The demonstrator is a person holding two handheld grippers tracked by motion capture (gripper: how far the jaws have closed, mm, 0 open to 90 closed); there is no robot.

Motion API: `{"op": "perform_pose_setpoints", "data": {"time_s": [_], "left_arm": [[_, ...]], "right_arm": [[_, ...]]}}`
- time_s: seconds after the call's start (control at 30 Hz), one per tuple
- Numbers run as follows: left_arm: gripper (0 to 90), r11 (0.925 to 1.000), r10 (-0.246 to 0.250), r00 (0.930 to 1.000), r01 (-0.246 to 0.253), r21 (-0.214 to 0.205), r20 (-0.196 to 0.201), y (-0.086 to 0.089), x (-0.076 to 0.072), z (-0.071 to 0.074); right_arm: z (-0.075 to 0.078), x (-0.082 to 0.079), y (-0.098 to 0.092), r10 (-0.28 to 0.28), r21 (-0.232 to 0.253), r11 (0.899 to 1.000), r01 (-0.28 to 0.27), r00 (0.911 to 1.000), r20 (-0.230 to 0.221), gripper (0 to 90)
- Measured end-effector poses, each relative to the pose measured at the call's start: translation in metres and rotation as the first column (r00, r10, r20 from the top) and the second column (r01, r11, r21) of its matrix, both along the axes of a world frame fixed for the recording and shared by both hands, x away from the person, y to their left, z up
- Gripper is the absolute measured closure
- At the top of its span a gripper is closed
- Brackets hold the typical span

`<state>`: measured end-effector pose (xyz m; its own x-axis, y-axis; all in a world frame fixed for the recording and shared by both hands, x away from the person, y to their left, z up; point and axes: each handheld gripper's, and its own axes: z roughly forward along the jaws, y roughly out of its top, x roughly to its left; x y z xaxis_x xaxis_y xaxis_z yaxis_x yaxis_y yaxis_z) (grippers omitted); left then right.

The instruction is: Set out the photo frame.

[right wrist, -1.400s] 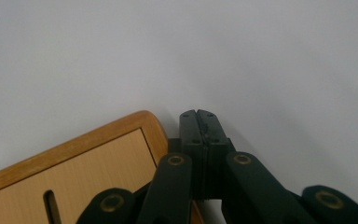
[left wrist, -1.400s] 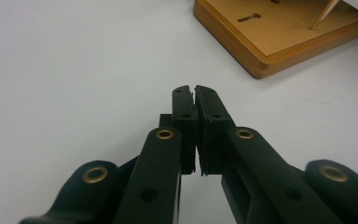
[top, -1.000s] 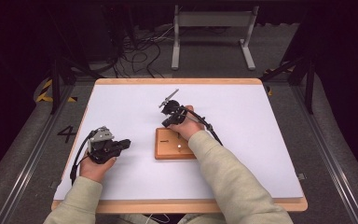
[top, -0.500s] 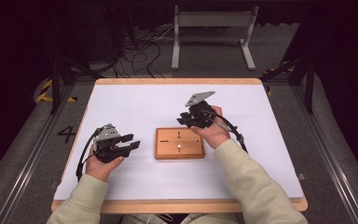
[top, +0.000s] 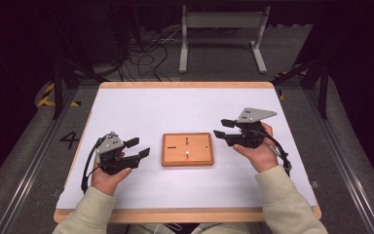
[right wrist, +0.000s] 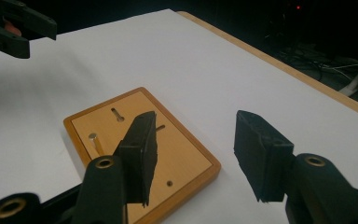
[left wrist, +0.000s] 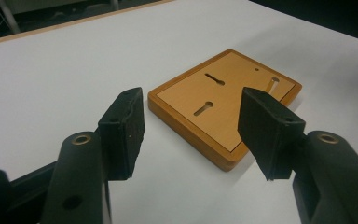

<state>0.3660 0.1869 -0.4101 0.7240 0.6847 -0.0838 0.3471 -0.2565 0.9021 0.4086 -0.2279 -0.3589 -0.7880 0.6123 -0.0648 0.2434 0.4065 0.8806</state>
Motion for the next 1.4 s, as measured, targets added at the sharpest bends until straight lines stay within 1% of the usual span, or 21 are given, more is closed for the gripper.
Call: {"op": "perform_pose_setpoints", "data": {"time_s": [0.03,0.1,0.17,0.2,0.3,0.43,0.57,0.67,0.73,0.8,0.83,0.9,0.97,1.03,1.1,1.13,1.17,1.2,1.27,1.33,1.4], "left_arm": [[41.0,1.0,-0.002,1.0,0.002,0.001,0.002,0.0,0.0,0.001],[39.4,0.9999,-0.002,1.0,0.002,-0.016,0.006,-0.002,-0.001,0.002],[37.2,0.9998,-0.002,1.0,0.002,-0.021,0.01,-0.003,0.0,0.003],[36.5,0.9998,0.001,0.9999,0.0,-0.022,0.017,-0.005,0.0,0.002],[34.3,0.9998,0.015,0.9998,-0.015,-0.014,0.016,-0.01,0.0,0.001],[36.1,0.9982,0.035,0.9984,-0.033,-0.049,0.044,-0.016,-0.001,-0.002],[36.3,0.9975,0.028,0.9982,-0.025,-0.067,0.053,-0.022,-0.001,-0.004],[36.2,0.9976,0.01,0.9976,-0.005,-0.069,0.068,-0.035,-0.002,-0.005],[32.0,0.9979,0.014,0.9987,-0.01,-0.064,0.05,-0.041,-0.002,-0.006],[28.7,0.9971,0.019,0.9986,-0.016,-0.075,0.049,-0.043,-0.003,-0.007],[28.7,0.9951,0.016,0.9988,-0.012,-0.098,0.046,-0.045,-0.004,-0.007],[21.7,0.9898,0.006,0.9987,0.002,-0.143,0.05,-0.048,-0.004,-0.008],[17.4,0.9835,-0.027,0.9987,0.034,-0.178,0.044,-0.051,-0.005,-0.008],[16.0,0.9838,-0.029,0.9988,0.036,-0.176,0.041,-0.054,-0.005,-0.009],[18.5,0.989,-0.016,0.9989,0.023,-0.146,0.044,-0.06,-0.006,-0.01],[20.9,0.989,-0.016,0.9989,0.023,-0.146,0.044,-0.06,-0.006,-0.01],[20.9,0.9906,-0.027,0.9986,0.033,-0.133,0.045,-0.063,-0.006,-0.012],[26.0,0.9904,-0.059,0.9981,0.061,-0.124,0.019,-0.066,-0.003,-0.014],[32.7,0.9911,-0.076,0.997,0.077,-0.108,0.011,-0.069,-0.002,-0.017],[35.9,0.9938,-0.08,0.9963,0.082,-0.075,0.032,-0.073,-0.001,-0.019],[37.5,0.9948,-0.086,0.9954,0.088,-0.051,0.041,-0.077,0.0,-0.02]], "right_arm": [[-0.001,-0.002,-0.004,0.0,0.003,1.0,0.001,1.0,-0.003,48.2],[0.001,-0.005,-0.011,-0.008,-0.016,1.0,0.008,1.0,-0.004,45.8],[0.002,-0.008,-0.018,-0.017,0.012,1.0,0.017,0.9999,-0.002,44.6],[0.001,-0.009,-0.02,-0.02,0.014,1.0,0.02,0.9998,-0.003,44.4],[-0.003,-0.01,-0.025,-0.033,0.026,0.999,0.033,0.9994,0.009,42.4],[-0.009,-0.012,-0.03,-0.046,0.038,0.998,0.045,0.9987,0.022,41.3],[-0.012,-0.014,-0.035,-0.061,0.047,0.997,0.06,0.998,0.019,41.1],[-0.014,-0.016,-0.04,-0.074,0.049,0.996,0.073,0.997,0.019,41.0],[-0.014,-0.017,-0.042,-0.078,0.056,0.996,0.077,0.9969,0.016,41.0],[-0.014,-0.018,-0.043,-0.08,0.055,0.995,0.079,0.9967,0.014,41.2],[-0.014,-0.019,-0.044,-0.083,0.057,0.995,0.082,0.9965,0.013,41.4],[-0.015,-0.021,-0.046,-0.09,0.059,0.994,0.09,0.9958,0.011,41.7],[-0.016,-0.023,-0.047,-0.095,0.062,0.994,0.094,0.9955,0.01,42.0],[-0.017,-0.023,-0.048,-0.097,0.062,0.993,0.096,0.9952,0.01,42.0],[-0.018,-0.024,-0.05,-0.104,0.068,0.992,0.104,0.9945,0.003,42.0],[-0.018,-0.024,-0.05,-0.104,0.068,0.992,0.104,0.9945,0.003,42.0],[-0.019,-0.024,-0.05,-0.104,0.069,0.992,0.104,0.9946,0.002,42.0],[-0.019,-0.025,-0.05,-0.105,0.071,0.992,0.105,0.9945,0.002,42.0],[-0.019,-0.025,-0.051,-0.107,0.073,0.992,0.106,0.9943,0.001,42.0],[-0.019,-0.025,-0.051,-0.106,0.074,0.992,0.106,0.9944,0.0,41.9],[-0.02,-0.025,-0.051,-0.105,0.075,0.992,0.105,0.9945,-0.002,41.9]]}}
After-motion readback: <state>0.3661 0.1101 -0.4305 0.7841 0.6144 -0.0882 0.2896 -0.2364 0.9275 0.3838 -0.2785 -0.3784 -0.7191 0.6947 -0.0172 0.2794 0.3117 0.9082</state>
